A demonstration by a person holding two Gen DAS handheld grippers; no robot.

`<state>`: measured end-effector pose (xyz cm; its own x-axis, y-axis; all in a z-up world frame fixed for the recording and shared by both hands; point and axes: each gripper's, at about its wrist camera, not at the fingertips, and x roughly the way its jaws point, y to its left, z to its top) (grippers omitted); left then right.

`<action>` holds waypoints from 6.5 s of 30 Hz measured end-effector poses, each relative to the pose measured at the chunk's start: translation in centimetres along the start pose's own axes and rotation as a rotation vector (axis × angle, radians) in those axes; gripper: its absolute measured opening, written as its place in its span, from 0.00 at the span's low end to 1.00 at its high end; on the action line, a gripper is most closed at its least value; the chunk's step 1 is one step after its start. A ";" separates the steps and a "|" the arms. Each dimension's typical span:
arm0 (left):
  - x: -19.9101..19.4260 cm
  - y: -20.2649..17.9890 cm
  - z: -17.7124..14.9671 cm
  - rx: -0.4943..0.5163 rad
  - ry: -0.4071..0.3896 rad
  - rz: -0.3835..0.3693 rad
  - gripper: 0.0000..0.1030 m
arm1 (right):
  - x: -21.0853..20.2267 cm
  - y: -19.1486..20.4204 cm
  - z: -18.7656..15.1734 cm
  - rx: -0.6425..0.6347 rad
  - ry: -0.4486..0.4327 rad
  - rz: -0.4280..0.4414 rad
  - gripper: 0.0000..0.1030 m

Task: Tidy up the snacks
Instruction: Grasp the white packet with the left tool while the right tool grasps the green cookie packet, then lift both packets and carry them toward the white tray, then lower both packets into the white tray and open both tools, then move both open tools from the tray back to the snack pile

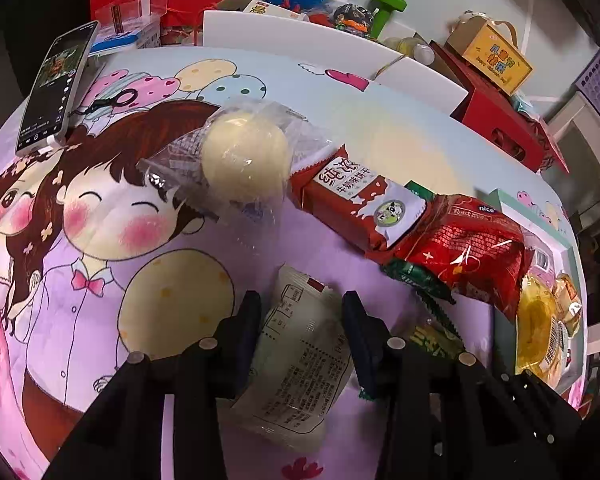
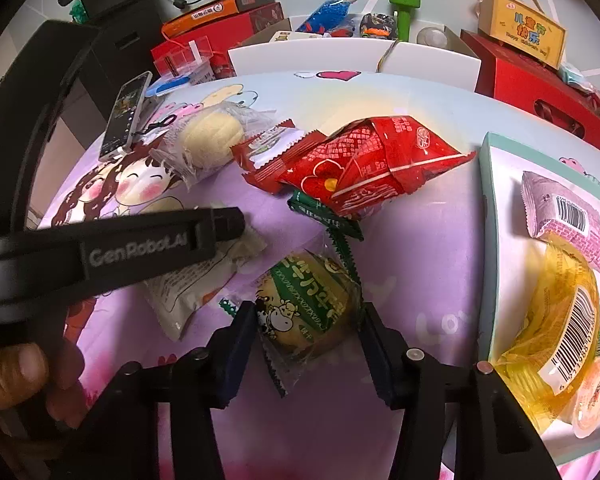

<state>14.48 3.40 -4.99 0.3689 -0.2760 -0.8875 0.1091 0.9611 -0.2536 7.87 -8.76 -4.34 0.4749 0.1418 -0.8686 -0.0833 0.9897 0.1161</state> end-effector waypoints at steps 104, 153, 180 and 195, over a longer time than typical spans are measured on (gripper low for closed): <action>-9.4 -13.7 0.4 0.355 -0.176 -0.078 0.52 | -13.3 -15.0 0.5 0.287 -0.231 -0.173 0.52; -0.3 -24.7 1.9 0.444 -0.047 -0.129 0.84 | -11.6 -24.7 -1.4 0.468 -0.183 -0.317 0.79; -0.9 -24.2 1.7 0.445 -0.086 -0.097 0.95 | -12.1 -25.6 -1.8 0.508 -0.198 -0.358 1.00; -6.5 -18.9 2.7 0.350 -0.184 -0.082 0.95 | -13.9 -23.8 -0.7 0.492 -0.272 -0.348 1.00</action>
<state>12.51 -12.99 6.64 0.5016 -0.3785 -0.7779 0.4413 0.8854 -0.1463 2.62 -34.31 4.63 0.6114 -0.2520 -0.7501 0.4943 0.8619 0.1133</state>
